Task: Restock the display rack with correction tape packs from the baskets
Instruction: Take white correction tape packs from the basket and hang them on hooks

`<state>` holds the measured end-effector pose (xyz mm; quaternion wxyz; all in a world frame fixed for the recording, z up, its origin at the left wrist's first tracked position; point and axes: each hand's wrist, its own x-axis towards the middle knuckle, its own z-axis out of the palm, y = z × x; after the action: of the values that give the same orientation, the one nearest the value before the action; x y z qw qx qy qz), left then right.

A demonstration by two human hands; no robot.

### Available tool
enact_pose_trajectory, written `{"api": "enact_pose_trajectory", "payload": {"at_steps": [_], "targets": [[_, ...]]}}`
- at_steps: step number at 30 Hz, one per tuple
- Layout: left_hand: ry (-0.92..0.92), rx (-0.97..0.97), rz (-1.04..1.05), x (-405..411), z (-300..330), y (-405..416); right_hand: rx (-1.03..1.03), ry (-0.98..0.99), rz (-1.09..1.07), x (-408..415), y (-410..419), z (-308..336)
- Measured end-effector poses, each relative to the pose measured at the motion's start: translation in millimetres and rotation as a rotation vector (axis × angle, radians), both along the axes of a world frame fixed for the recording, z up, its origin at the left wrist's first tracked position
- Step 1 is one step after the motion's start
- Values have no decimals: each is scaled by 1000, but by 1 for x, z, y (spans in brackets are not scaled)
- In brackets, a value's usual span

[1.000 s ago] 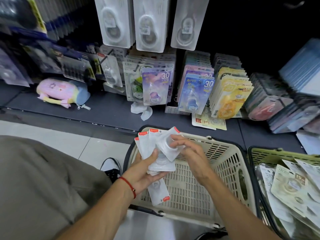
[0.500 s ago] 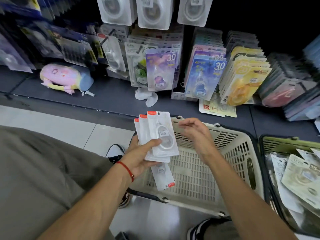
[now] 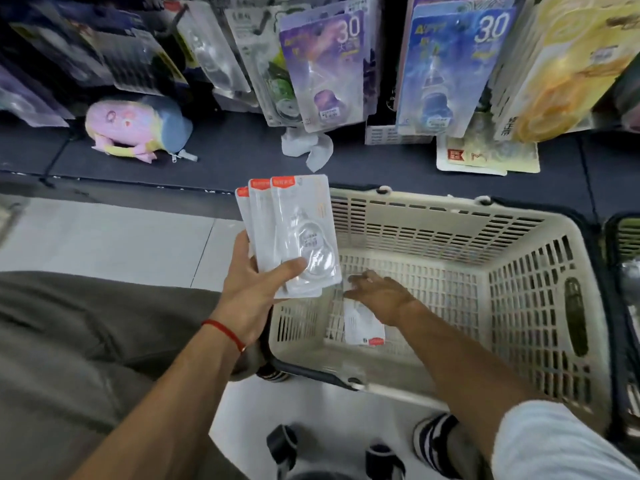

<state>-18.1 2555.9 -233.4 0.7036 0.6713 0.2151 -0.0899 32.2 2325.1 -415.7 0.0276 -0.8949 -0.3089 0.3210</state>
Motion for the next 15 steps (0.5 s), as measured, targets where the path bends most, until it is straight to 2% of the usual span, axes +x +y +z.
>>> {"api": "enact_pose_trajectory", "payload": {"at_steps": [4,6,8,10,12,13,15], "targets": [[-44,141,-51,-2,-1,-10,-119,-39,-328,-5,-45,-8],[-59,177,-56,-3,-3,-18,-189,-67,-426,-14,-65,-8],[-56,163,-45,-4,-6,-24,-166,-40,-497,-20,-81,-2],[-43,112,-25,-5,-10,-29,28,118,-715,-23,-93,17],[-41,74,-2,-6,-14,-35,377,328,-1044,-25,-103,45],[-46,62,8,-7,-15,-38,555,424,-1146,-28,-105,63],[-65,35,11,-9,-15,-47,797,494,-1214,-31,-106,101]]}}
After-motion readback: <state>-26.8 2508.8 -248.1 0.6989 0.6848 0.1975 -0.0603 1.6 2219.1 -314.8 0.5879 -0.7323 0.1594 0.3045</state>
